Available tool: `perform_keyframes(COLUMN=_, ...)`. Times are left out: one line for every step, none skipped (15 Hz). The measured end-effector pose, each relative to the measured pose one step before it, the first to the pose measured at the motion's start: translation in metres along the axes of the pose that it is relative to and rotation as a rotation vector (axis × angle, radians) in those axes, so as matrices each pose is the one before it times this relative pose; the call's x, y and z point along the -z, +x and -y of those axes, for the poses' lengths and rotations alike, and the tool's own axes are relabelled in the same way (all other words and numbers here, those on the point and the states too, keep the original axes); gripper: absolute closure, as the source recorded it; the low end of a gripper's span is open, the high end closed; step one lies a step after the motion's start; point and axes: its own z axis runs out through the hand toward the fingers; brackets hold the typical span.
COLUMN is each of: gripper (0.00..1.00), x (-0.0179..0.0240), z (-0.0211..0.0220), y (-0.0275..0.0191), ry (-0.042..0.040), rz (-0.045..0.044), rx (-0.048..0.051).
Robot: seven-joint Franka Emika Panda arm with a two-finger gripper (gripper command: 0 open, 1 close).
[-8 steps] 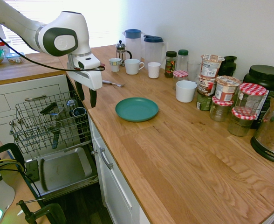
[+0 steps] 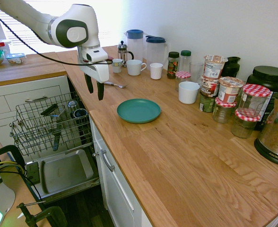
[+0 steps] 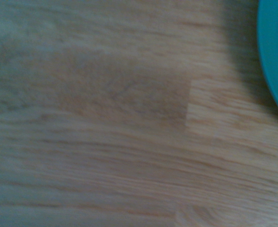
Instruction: Put the fork in the dishwasher
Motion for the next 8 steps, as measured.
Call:
perform_keyframes(gripper=0.00, x=0.00415, z=0.01673, y=-0.00353, ry=-0.00189, rz=-0.00534, rx=-0.02655)
perform_keyframes(gripper=0.00, x=0.00374, z=0.01646, y=-0.00445, ry=-0.00309, rz=0.00090, rx=-0.03269)
perform_keyframes(gripper=0.00, x=0.00454, z=0.01741, y=-0.00327, ry=-0.00061, rz=0.00061, rx=-0.03790)
perform_keyframes(gripper=0.00, x=0.00309, z=0.01560, y=-0.00063, ry=0.00269, rz=-0.00360, rx=-0.04396)
perform_keyframes(gripper=0.00, x=0.00079, z=0.01466, y=-0.00065, ry=0.00005, rz=-0.00406, rx=-0.04854)
perform_keyframes(gripper=0.00, x=-0.00055, z=0.01318, y=-0.00077, ry=-0.00026, rz=0.00256, rx=-0.05155)
perform_keyframes(gripper=0.00, x=0.00124, z=0.01227, y=-0.00060, ry=0.00787, rz=0.00349, rx=-0.04538)
perform_keyframes(gripper=0.00, x=0.00123, z=0.01013, y=-0.00078, ry=0.00941, rz=0.00311, rx=-0.04264)
